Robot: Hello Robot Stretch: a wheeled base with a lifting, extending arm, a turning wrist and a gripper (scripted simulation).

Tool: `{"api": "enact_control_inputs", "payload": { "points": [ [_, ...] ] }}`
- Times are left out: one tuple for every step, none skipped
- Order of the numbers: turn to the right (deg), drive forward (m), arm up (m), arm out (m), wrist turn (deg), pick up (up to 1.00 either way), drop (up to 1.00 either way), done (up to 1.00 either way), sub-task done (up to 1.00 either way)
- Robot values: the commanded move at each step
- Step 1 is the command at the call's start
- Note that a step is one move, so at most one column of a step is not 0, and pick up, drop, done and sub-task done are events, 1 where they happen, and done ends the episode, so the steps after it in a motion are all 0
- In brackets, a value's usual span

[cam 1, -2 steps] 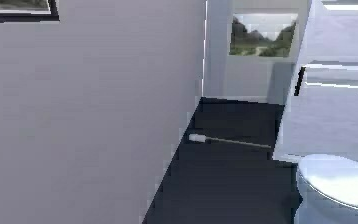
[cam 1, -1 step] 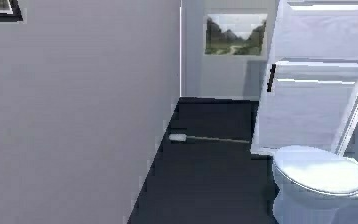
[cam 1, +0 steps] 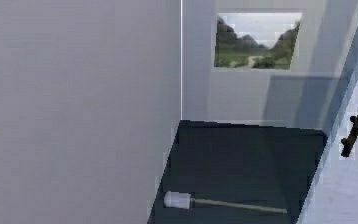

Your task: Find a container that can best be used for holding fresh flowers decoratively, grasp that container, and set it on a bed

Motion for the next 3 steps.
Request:
{"api": "enact_control_inputs", "payload": {
  "points": [
    [12.0, 0.0, 0.0, 0.0, 0.0, 0.0, 0.0, 0.0, 0.0],
    [0.0, 0.05, 0.0, 0.0, 0.0, 0.0, 0.0, 0.0, 0.0],
    [12.0, 0.0, 0.0, 0.0, 0.0, 0.0, 0.0, 0.0, 0.0]
  ]
}}
